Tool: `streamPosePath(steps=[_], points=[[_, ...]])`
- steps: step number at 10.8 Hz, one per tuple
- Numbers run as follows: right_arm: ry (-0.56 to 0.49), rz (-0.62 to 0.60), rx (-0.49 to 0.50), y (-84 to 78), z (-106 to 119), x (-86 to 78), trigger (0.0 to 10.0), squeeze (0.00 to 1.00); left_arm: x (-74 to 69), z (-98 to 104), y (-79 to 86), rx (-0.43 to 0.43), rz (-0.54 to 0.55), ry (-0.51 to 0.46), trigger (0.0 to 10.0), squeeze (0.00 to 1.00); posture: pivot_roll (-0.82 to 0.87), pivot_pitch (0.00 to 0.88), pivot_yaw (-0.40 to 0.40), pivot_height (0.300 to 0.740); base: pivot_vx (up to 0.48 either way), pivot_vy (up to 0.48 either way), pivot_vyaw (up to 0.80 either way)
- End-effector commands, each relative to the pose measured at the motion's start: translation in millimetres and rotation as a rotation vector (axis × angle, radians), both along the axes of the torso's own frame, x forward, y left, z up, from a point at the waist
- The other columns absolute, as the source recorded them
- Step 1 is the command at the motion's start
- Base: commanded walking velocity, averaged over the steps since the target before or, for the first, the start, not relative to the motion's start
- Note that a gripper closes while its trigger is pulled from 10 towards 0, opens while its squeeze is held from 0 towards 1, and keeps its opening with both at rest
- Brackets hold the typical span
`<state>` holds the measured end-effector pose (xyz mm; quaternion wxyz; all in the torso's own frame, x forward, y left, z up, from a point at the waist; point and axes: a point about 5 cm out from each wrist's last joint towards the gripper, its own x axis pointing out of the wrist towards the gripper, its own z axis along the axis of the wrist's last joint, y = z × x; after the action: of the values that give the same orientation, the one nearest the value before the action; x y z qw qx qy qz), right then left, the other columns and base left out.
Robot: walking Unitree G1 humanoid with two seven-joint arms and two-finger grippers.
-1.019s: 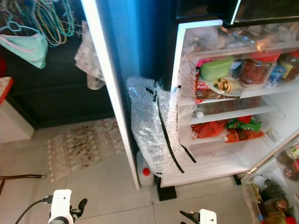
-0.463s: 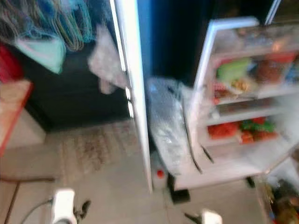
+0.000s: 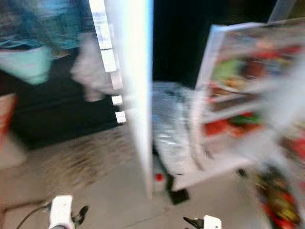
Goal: Restocking fridge
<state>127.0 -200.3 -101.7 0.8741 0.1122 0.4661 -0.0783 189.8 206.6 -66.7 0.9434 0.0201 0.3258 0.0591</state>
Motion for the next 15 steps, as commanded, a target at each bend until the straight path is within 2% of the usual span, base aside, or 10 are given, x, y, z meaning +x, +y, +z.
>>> streamPosePath(steps=[1, 5, 7, 8, 11, 13, 15], points=[[0.002, -0.023, 0.001, 0.1, -0.5, -1.5, 10.0, 0.0, -6.3, -3.6, 0.7, -0.003, -0.003, 0.027, 10.0, 0.0, -0.04, 0.034, 0.039, 0.74, 0.0, 0.0, -0.77], [0.0, -0.021, 0.005, 0.5, -0.5, -1.3, 10.0, 0.0, -7.8, -4.3, 2.2, 0.026, -0.023, 0.039, 10.0, 0.0, -0.04, 0.034, 0.04, 0.74, 0.0, 0.0, -0.77], [0.0, -0.018, 0.008, 0.4, -0.5, -1.3, 10.0, 0.0, -8.2, -4.4, 3.5, 0.012, 0.007, 0.038, 10.0, 0.0, -0.04, 0.034, 0.039, 0.74, 0.0, 0.0, -0.77], [-0.002, -0.016, 0.007, 0.3, -0.3, -1.1, 10.0, 0.0, -7.6, -4.0, 3.5, 0.012, 0.006, 0.034, 10.0, 0.0, -0.04, 0.034, 0.039, 0.74, 0.0, 0.48, -0.77], [-0.011, -0.006, 0.009, 0.4, 0.1, -0.4, 10.0, 0.0, -6.8, -3.8, 2.9, 0.023, -0.008, 0.035, 10.0, 0.0, -0.04, 0.031, 0.039, 0.74, 0.0, 0.0, -0.77], [-0.036, 0.002, -0.044, -2.2, 2.1, 2.0, 10.0, 0.0, -6.9, -4.0, 2.9, 0.025, -0.009, 0.039, 10.0, 0.0, -0.04, 0.027, 0.04, 0.74, 0.0, 0.0, 0.0], [-0.058, 0.027, -0.052, -2.0, 3.5, 4.2, 10.0, 0.0, -8.0, -4.6, 3.2, 0.028, -0.008, 0.043, 10.0, 0.0, -0.04, 0.018, 0.042, 0.74, 0.0, 0.0, 0.0]])
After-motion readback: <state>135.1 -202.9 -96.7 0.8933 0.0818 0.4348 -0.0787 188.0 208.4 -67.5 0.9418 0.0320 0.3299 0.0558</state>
